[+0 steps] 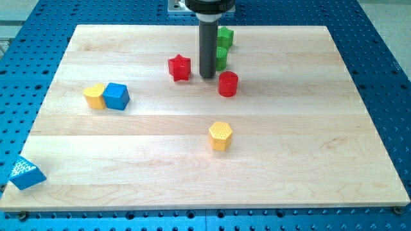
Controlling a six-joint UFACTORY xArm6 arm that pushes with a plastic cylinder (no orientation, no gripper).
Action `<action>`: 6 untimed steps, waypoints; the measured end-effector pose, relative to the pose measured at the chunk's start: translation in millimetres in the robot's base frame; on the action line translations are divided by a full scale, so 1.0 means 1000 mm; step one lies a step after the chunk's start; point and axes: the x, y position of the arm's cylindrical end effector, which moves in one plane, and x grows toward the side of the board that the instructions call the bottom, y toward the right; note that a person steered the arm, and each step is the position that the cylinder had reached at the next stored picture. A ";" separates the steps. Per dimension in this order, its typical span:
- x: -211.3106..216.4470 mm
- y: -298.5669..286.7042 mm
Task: Slide the red star towards the yellow hexagon
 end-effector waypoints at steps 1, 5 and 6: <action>-0.022 -0.034; 0.061 -0.100; 0.064 -0.100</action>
